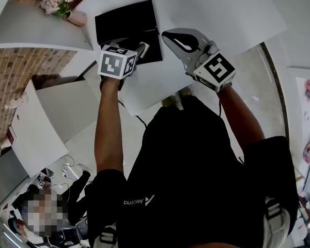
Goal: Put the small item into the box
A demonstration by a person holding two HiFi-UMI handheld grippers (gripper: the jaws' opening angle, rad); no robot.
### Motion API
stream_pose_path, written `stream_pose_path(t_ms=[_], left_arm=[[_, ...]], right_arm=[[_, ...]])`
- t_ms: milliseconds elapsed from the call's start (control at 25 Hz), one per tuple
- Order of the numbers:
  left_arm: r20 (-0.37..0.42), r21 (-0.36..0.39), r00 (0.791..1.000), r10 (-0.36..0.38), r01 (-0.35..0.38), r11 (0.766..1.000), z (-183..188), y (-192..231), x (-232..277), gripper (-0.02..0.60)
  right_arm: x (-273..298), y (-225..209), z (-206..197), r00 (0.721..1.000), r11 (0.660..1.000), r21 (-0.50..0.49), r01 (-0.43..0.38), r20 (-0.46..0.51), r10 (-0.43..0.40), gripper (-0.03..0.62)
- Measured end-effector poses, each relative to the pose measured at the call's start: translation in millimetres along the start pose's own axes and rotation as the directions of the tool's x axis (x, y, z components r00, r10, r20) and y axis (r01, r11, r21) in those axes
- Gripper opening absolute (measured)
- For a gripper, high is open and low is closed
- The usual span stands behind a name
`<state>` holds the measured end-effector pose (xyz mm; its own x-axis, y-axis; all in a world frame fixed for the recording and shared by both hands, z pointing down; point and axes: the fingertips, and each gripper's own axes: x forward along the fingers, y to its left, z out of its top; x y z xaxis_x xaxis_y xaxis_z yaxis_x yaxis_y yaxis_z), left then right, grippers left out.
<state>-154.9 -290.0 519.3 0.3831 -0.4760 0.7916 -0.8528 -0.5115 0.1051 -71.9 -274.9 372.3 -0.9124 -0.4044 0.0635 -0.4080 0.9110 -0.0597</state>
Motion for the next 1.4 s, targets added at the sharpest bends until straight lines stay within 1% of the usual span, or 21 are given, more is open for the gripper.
stream_pose_path(t_ms=[80,120,160,240,320,440,560,640,680,760,880,1000,1120,1200,1280,1400], left_arm=[[0.095,-0.003,0.995,0.013,-0.012,1.0,13,-1,-13,0.212],[0.15,-0.001,0.989,0.014,-0.014,1.0,20,-3,-20,0.212],[0.207,0.003,0.978,0.013,-0.014,1.0,27,-6,-28,0.212],[0.326,0.014,0.945,0.014,-0.02,1.0,41,-13,-45,0.212],[0.437,0.023,0.9,0.016,-0.029,0.999,54,-21,-64,0.21],[0.575,0.031,0.818,0.019,-0.045,0.999,70,-33,-94,0.209],[0.694,0.027,0.719,0.028,-0.065,0.998,83,-46,-128,0.19],[0.755,0.019,0.655,0.039,-0.082,0.996,89,-56,-150,0.154],[0.776,0.018,0.629,0.044,-0.092,0.996,92,-61,-159,0.135],[0.809,0.027,0.586,0.045,-0.113,0.993,96,-73,-175,0.104],[0.846,0.042,0.531,0.04,-0.141,0.989,100,-90,-193,0.067],[0.872,0.04,0.487,0.04,-0.154,0.987,100,-101,-209,0.04],[0.889,0.034,0.456,0.047,-0.169,0.985,99,-107,-224,0.017],[0.895,0.034,0.444,0.052,-0.185,0.982,97,-111,-232,0.007],[0.898,0.04,0.436,0.053,-0.201,0.979,96,-116,-237,-0.001],[0.907,0.063,0.42,0.029,-0.204,0.977,96,-129,-244,-0.002]], right_arm=[[2,3,1,1.0,1.0,-0.004,-0.006,0.002,0.006,0.002],[2,5,2,1.0,1.0,-0.006,-0.009,0.003,0.01,0.002],[3,7,4,1.0,1.0,-0.008,-0.012,0.004,0.012,0.0],[3,11,6,1.0,1.0,-0.011,-0.018,0.007,0.018,0.002],[3,14,9,1.0,1.0,-0.015,-0.022,0.013,0.022,0.002],[2,18,14,0.999,0.999,-0.029,-0.024,0.025,0.025,0.002],[0,25,23,0.999,0.999,-0.037,-0.023,0.046,0.024,0.002],[-2,32,33,0.997,0.999,-0.027,-0.024,0.072,0.026,0.002],[-4,36,39,0.996,0.999,-0.021,-0.026,0.084,0.027,0.002],[-7,43,49,0.994,0.999,-0.025,-0.029,0.109,0.032,0.002],[-13,57,64,0.989,0.999,-0.036,-0.038,0.143,0.043,0.002],[-20,71,76,0.984,0.998,-0.051,-0.044,0.168,0.052,0.002],[-27,80,82,0.982,0.996,-0.072,-0.043,0.18,0.056,0.002],[-32,85,85,0.981,0.996,-0.082,-0.037,0.186,0.051,0.002],[-37,88,88,0.98,0.996,-0.089,-0.029,0.195,0.046,0.002],[-44,92,90,0.978,0.995,-0.095,-0.021,0.207,0.04,0.002]])
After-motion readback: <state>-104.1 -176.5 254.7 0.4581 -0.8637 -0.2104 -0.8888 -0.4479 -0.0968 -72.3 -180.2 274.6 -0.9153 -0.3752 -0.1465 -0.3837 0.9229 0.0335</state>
